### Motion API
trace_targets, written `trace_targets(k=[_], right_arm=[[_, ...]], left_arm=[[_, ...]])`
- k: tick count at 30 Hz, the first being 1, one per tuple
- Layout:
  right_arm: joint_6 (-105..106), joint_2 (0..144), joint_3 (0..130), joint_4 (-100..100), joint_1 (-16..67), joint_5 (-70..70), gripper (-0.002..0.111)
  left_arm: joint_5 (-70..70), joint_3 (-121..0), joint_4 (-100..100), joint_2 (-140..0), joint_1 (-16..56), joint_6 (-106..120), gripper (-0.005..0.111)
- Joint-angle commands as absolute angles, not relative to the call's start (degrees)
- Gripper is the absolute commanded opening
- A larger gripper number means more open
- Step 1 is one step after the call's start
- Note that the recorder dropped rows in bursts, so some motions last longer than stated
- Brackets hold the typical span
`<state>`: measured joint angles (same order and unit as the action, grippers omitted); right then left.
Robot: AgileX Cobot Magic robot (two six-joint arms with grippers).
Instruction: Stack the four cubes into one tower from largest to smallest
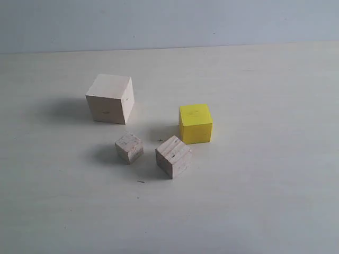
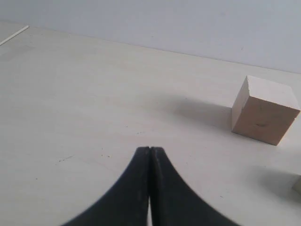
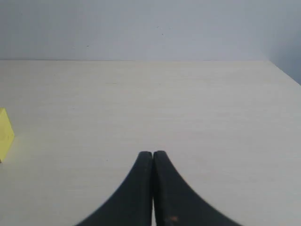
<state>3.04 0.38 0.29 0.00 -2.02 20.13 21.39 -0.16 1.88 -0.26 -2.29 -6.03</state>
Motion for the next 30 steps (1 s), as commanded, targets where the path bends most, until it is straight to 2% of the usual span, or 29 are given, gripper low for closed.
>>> trace_targets(k=[1, 18, 23, 27, 30], right_arm=[[3.01, 0.00, 0.00, 0.00, -1.96, 19.40, 0.000], [3.01, 0.00, 0.00, 0.00, -1.96, 19.40, 0.000], [3.01, 0.00, 0.00, 0.00, -1.96, 17.87, 0.000], [3.01, 0.00, 0.00, 0.00, -1.96, 11.00, 0.000], [3.01, 0.00, 0.00, 0.00, -1.96, 6.52, 0.000]], left_arm=[[20.88, 0.00, 1.79, 0.00, -2.18, -6.45, 0.000], [19.64, 0.00, 1.28, 0.00, -2.18, -6.27, 0.000], [8.03, 0.00, 1.28, 0.00, -2.18, -6.27, 0.000], [-3.50, 0.00, 1.28, 0.00, -2.18, -6.27, 0.000], [-6.69, 0.00, 1.28, 0.00, -2.18, -6.27, 0.000]])
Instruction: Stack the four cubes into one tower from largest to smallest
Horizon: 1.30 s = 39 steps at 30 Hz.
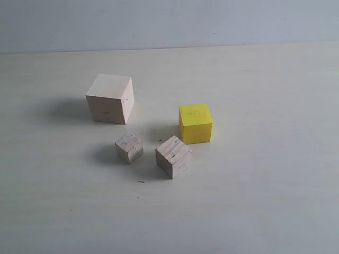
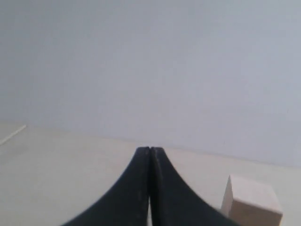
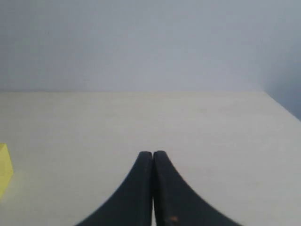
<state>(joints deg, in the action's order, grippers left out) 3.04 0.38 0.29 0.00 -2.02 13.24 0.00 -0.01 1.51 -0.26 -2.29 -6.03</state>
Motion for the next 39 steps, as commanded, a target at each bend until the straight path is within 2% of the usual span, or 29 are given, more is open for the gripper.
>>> trace_targets(k=[1, 10, 22, 29, 36, 39], right_arm=[[3.01, 0.00, 0.00, 0.00, -1.96, 5.86, 0.000], [3.01, 0.00, 0.00, 0.00, -1.96, 3.79, 0.000], [-1.76, 0.00, 0.00, -2.83, -1.96, -35.02, 0.000], [-3.42, 0.82, 10.17, -11.99, -1.96, -19.78, 0.000], [-6.87, 14.08, 25.70, -11.75, -1.96, -8.97, 0.000], [-7.27, 20.21, 31.68, -11.75, -1.00, -3.31, 0.000]], left_arm=[[-6.68, 0.00, 1.28, 0.00, -2.18, -6.27, 0.000], [-6.21, 0.00, 1.28, 0.00, -2.18, -6.27, 0.000], [-11.64, -0.89, 1.14, 0.00, -2.18, -11.68, 0.000], [-3.54, -11.58, 0.57, -4.36, -2.18, -11.24, 0.000], [7.12, -29.15, 0.57, -21.45, -1.94, -10.10, 0.000], [10.43, -35.59, 0.57, -28.71, 0.31, -10.10, 0.000]])
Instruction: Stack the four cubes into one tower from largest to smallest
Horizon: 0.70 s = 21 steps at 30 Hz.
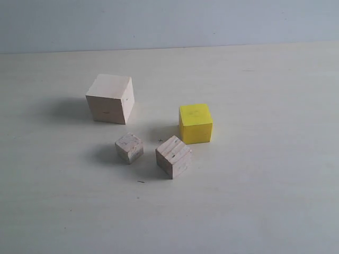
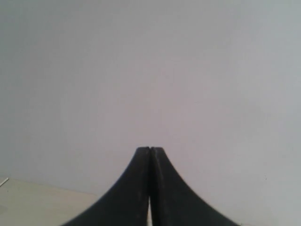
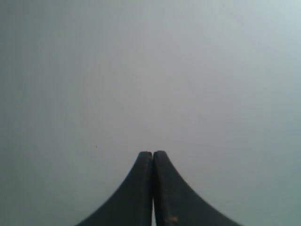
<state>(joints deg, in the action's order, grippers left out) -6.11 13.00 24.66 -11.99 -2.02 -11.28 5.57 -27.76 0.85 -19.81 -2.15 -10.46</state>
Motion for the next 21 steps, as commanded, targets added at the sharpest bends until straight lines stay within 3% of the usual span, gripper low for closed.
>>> trace_targets(k=[1, 11, 16, 21], right_arm=[[-7.27, 21.98, 33.04, -11.75, -0.04, -2.03, 0.000], [-7.27, 42.36, 40.02, -14.82, 12.74, 17.05, 0.000], [-7.27, 49.97, 40.02, -21.07, 14.04, 29.48, 0.000], [-7.27, 53.59, 40.02, -20.65, 14.04, 29.61, 0.000]], left_arm=[[11.55, -37.62, 0.57, -31.19, 1.88, -9.89, 0.000], [26.01, -49.17, 0.88, -53.58, 21.60, -1.40, 0.000], [27.19, -49.17, 3.63, -58.94, 23.43, -1.90, 0.000], [26.60, -49.17, 5.33, -60.39, 23.43, -1.90, 0.000]])
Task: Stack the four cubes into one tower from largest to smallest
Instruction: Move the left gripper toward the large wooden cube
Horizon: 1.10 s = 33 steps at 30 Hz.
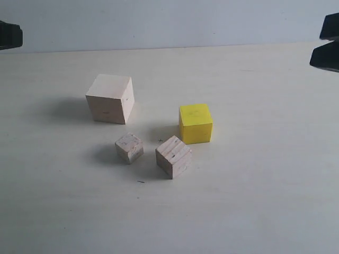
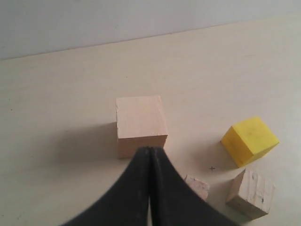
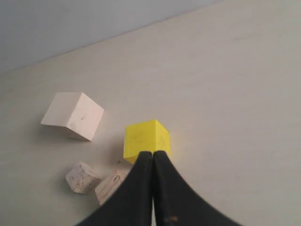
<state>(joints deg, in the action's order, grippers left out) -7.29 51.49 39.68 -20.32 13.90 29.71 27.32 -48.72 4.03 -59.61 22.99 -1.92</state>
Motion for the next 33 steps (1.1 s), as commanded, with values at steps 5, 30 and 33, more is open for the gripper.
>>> trace_targets(k=[5, 30, 33], right_arm=[[-7.70, 53.99, 40.02, -21.17, 14.04, 27.21, 0.000], [0.97, 53.99, 40.02, -20.39, 14.04, 22.92, 0.000], [2.64, 53.99, 40.02, -20.39, 14.04, 23.01, 0.000]], left_arm=[[25.98, -49.17, 5.33, -61.00, 23.43, -1.90, 0.000], [30.30, -61.60, 5.15, -86.50, 15.89, -1.45, 0.000], [30.30, -65.17, 5.52, -91.04, 14.24, -1.32, 0.000]])
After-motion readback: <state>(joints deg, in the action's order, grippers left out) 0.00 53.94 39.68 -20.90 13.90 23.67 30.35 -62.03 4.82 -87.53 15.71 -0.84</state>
